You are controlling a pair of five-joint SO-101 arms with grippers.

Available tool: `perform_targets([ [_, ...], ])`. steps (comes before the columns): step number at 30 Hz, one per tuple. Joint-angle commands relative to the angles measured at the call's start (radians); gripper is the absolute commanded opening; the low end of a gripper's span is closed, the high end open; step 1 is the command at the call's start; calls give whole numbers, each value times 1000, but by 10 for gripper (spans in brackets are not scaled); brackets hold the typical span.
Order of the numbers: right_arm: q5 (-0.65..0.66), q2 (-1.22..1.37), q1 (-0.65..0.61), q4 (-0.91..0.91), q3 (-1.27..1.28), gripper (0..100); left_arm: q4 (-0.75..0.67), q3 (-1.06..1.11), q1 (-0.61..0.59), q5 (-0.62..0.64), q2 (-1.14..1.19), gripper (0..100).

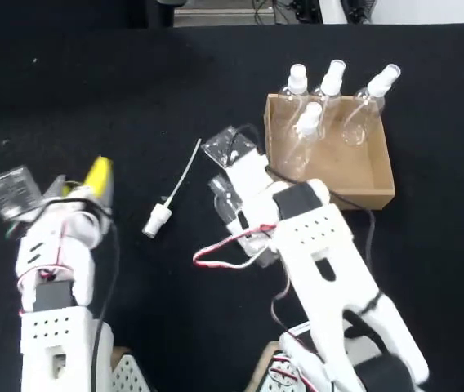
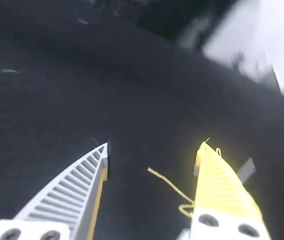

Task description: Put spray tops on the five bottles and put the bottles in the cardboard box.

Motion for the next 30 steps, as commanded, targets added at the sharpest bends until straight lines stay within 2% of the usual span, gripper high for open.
perform_targets([
  [1,-9,-79,-2,-109,-12,28,110,-113,119,-92,-8,270],
  [4,-12,-82,-8,-187,36,28,204,-163,166,-127,-6,270],
  [7,-12,-88,-9,-245,84,28,224,-196,203,-181,54,270],
  [12,-14,-88,-6,-296,153,28,222,-331,245,-259,384,270],
  [15,-49,-88,-3,-345,211,28,222,-414,254,-264,586,270],
  [21,-69,-88,-5,-422,283,28,227,-526,243,-290,816,270],
  [26,-69,-88,-5,-434,295,28,336,-618,234,-499,925,270],
  [30,-63,-88,-5,-434,295,28,448,-711,211,-545,980,270],
])
